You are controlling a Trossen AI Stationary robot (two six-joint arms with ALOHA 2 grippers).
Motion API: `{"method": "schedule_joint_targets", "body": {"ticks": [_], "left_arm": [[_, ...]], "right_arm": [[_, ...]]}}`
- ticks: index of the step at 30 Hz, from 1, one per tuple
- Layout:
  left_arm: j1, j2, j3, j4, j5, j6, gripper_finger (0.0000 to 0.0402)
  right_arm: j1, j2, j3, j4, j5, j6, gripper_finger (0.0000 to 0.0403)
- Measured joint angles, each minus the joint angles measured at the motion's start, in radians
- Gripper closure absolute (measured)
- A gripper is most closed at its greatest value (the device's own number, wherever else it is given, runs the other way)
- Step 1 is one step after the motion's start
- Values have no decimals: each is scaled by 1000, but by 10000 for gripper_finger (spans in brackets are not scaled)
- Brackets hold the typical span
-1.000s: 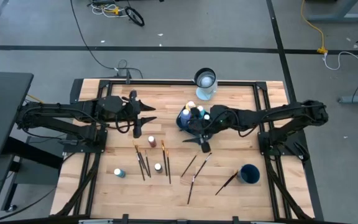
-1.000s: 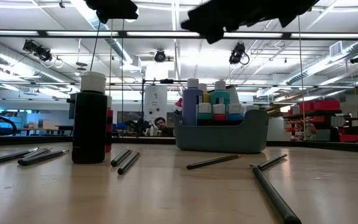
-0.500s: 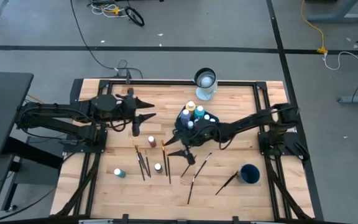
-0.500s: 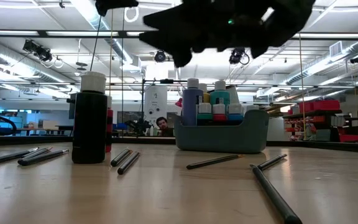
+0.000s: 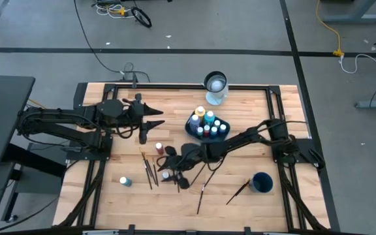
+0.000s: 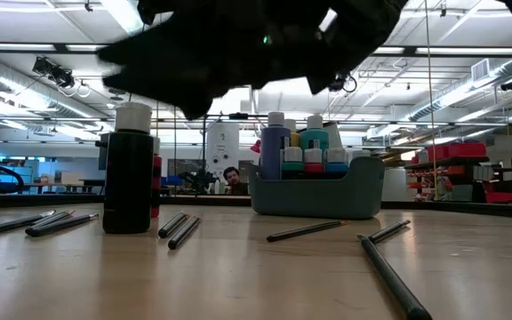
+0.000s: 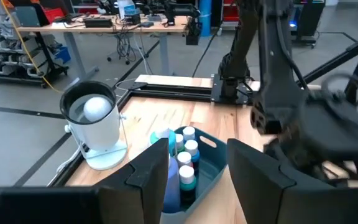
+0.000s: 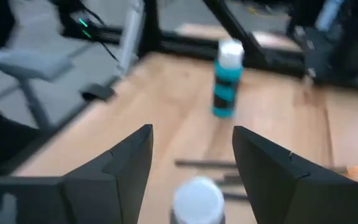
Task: Pick & Place Paint Supplies
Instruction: Put the black paint bottle into the green bin
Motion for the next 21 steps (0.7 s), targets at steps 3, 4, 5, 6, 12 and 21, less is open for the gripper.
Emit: {"method": "schedule_joint_targets", "body": {"ticks": [3,4,5,6,12,21], "left_arm": [[-7,0,0,1,2,-2,231],[-11,0,0,1,2,-3,231],[-17,0,0,2,2,-3,231],[-21,0,0,2,3,-3,231],[-56,0,0,1,25,-4,231],[-91,0,0,1,23,7,231]], "right_arm": [[10,38,11,-3,99,-8,182],[12,42,11,-7,125,-4,182],[12,42,11,-17,142,6,182],[13,41,11,-19,141,16,182],[18,40,11,-42,140,36,193],[18,32,11,-78,136,55,293]]}}
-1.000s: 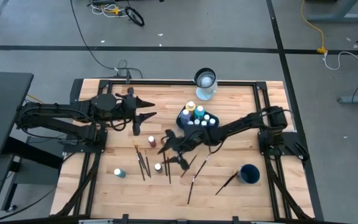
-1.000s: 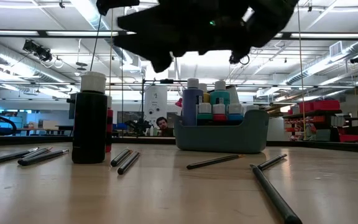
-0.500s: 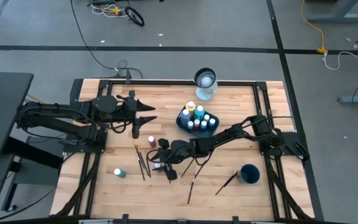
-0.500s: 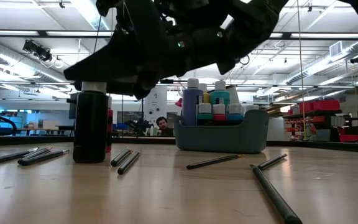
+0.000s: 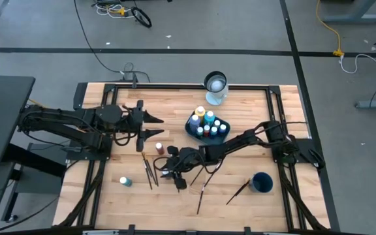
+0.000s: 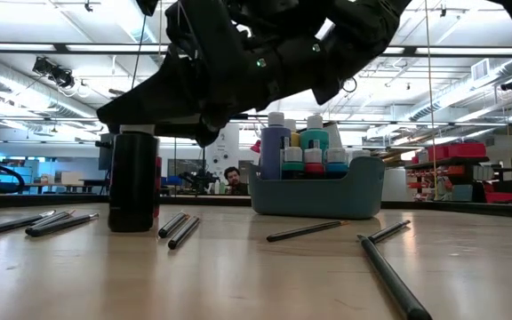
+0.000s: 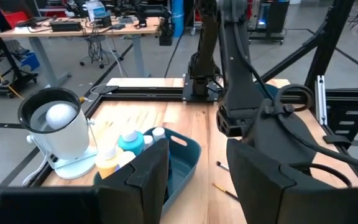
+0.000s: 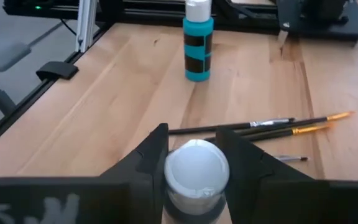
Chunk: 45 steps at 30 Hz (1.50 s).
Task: Pick & Place Paint Supplies
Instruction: Put the black paint bottle into the green bin
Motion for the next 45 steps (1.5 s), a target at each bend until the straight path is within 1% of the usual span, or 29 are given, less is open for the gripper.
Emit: {"method": "schedule_joint_targets", "body": {"ticks": [4,5,7,10,13,16,19,20,22,25,28,31,33,37,40,45], "left_arm": [[0,0,0,0,-3,1,231],[0,0,0,0,-3,5,231],[0,0,0,1,-3,15,231],[0,0,0,2,-2,29,231],[0,0,0,12,-3,40,231],[0,0,0,19,-3,38,231],[0,0,0,18,-3,35,231],[0,0,0,18,-3,35,231],[0,0,0,19,-3,35,231],[0,0,0,27,-3,35,231],[0,0,0,26,-3,40,231],[0,0,0,26,-2,35,231],[0,0,0,26,-3,33,231],[0,0,0,24,-6,52,231],[0,5,0,29,-11,63,231],[0,20,1,34,-37,64,231]], "right_arm": [[1,-51,-2,-74,3,-1,293],[2,-78,-2,-100,24,-1,293],[12,-149,-1,-192,135,-12,293],[39,-254,0,-366,359,-63,293],[74,-366,0,-526,552,-59,293],[116,-479,-14,-668,693,-14,293],[147,-580,-116,-699,804,25,293],[152,-614,-165,-692,824,49,293],[157,-681,-272,-646,845,94,289],[146,-766,-451,-499,863,105,282],[105,-829,-606,-333,866,52,282],[65,-872,-725,-212,847,80,287],[44,-890,-783,-170,811,97,287],[8,-902,-868,-145,797,135,285],[-17,-901,-913,-136,785,160,285],[-61,-901,-978,-52,779,154,284]]}}
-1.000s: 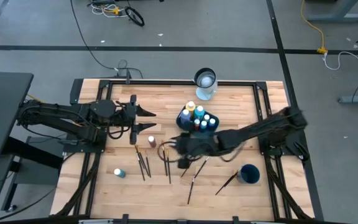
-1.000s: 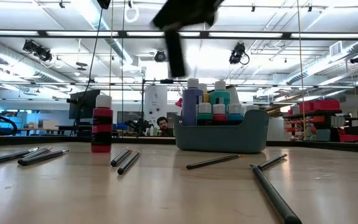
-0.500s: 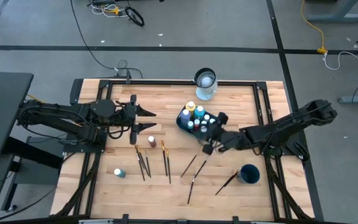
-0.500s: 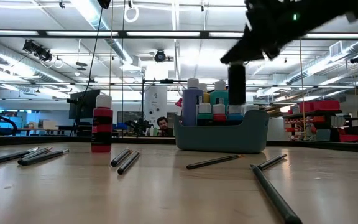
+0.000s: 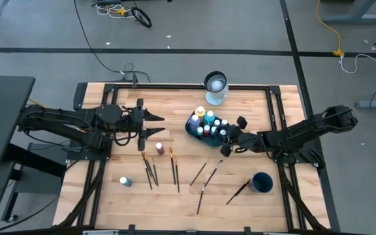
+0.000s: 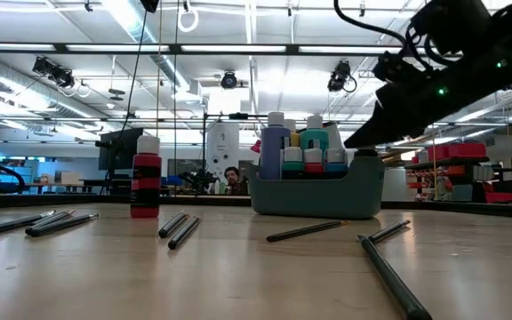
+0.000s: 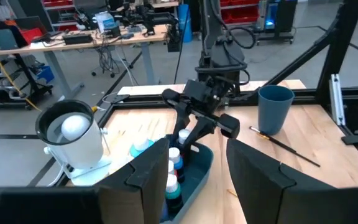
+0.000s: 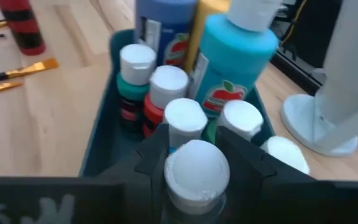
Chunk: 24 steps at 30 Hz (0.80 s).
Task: Pick & Place Paint Supplies
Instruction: Put the black paint bottle into the green bin
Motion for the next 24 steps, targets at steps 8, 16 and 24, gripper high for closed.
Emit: {"method": "schedule_joint_targets", "body": {"ticks": [8,16,24], "left_arm": [[0,26,-2,-11,-15,-2,231],[0,38,-1,2,-19,-2,231],[0,38,0,-3,-19,-2,231]], "right_arm": [[-40,2,-68,80,-51,27,274],[-65,2,-68,89,-38,-3,255],[-74,2,-68,161,-46,-65,212]]}}
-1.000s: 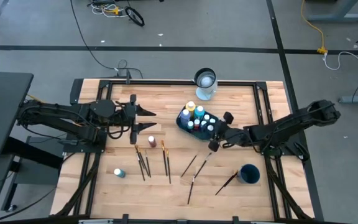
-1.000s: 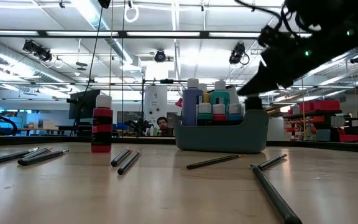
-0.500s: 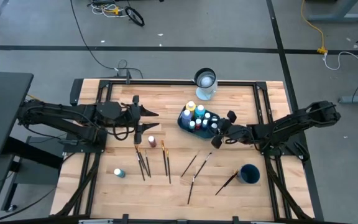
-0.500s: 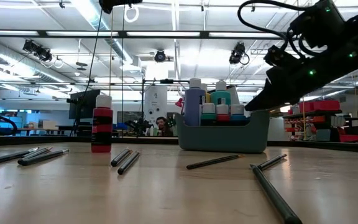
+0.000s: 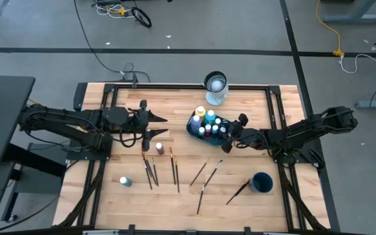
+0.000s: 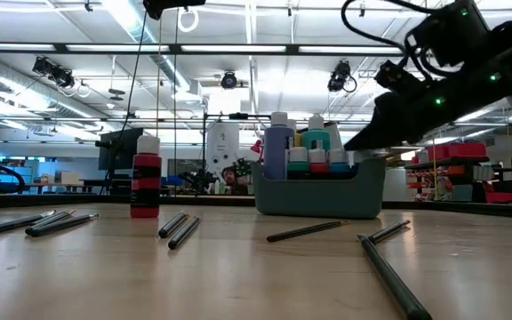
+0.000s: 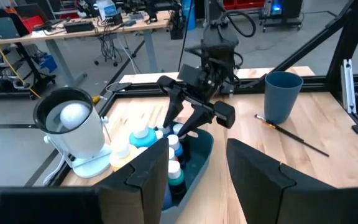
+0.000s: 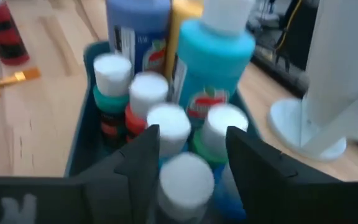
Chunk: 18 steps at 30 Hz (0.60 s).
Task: Pick & Place Paint Supplies
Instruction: Put the black paint bottle into the green bin, then put the red paint bottle into the green bin
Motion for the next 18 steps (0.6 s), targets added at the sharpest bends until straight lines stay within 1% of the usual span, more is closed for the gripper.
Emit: {"method": "schedule_joint_targets", "body": {"ticks": [5,7,10,14,16,18], "left_arm": [[0,0,0,-19,0,0,231],[0,0,0,-19,0,-3,231],[0,0,0,-28,0,-21,231],[0,17,-7,-87,-1,-43,231],[0,22,-40,-89,-8,-82,231],[0,29,-83,-53,-11,-137,231]], "right_arm": [[2,0,14,186,-2,-138,200],[2,0,36,268,-35,-198,201],[2,0,81,325,-167,-225,205],[2,0,155,304,-367,-166,210],[2,4,183,289,-447,-146,213],[2,7,198,288,-509,-146,215]]}}
